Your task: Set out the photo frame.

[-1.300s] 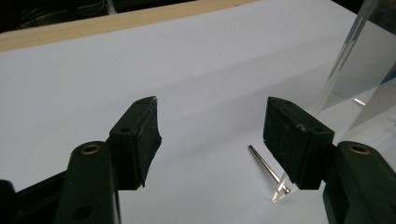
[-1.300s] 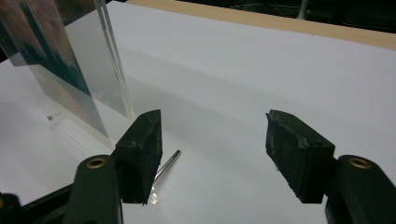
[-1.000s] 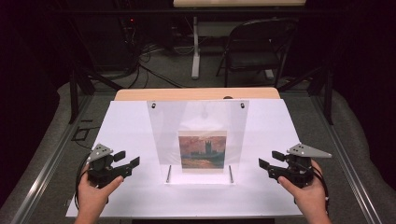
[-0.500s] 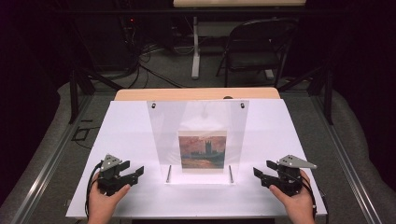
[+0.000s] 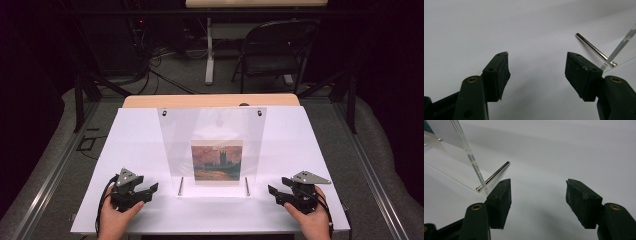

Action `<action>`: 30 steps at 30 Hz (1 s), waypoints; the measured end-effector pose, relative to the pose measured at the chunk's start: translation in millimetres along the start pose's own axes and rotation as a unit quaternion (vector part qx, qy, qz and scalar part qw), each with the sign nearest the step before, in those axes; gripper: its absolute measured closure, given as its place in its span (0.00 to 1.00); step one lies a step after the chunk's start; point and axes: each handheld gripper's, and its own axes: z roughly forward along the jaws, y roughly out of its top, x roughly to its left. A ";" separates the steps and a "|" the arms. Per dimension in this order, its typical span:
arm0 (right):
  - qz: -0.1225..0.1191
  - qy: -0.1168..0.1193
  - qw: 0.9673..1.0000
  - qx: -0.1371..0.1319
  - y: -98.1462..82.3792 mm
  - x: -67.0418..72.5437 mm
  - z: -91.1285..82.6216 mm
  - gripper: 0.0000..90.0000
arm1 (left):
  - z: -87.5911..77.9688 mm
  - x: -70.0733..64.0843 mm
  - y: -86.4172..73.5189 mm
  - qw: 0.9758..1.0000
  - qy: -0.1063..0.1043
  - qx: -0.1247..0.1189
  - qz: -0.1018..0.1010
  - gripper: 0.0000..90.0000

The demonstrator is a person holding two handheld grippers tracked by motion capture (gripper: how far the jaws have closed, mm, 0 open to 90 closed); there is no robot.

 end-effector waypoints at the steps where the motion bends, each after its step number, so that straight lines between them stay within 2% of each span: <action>1: -0.001 0.003 1.000 0.004 -0.4 0.3 0.9 0.41 | 0.6 -0.8 -0.2 1.000 -0.001 0.003 0.003 0.40; 5: -0.006 0.009 1.000 0.007 -1.4 1.9 3.5 0.42 | 1.9 -3.2 -0.3 1.000 -0.002 0.003 0.013 0.40; 11: -0.013 0.014 1.000 0.013 -2.2 4.3 6.1 0.42 | 2.5 -4.4 -0.4 1.000 -0.006 0.008 0.016 0.40; 30: -0.005 0.016 1.000 0.010 -2.5 2.4 4.7 0.42 | 0.4 -1.7 -0.8 1.000 -0.012 0.002 0.003 0.40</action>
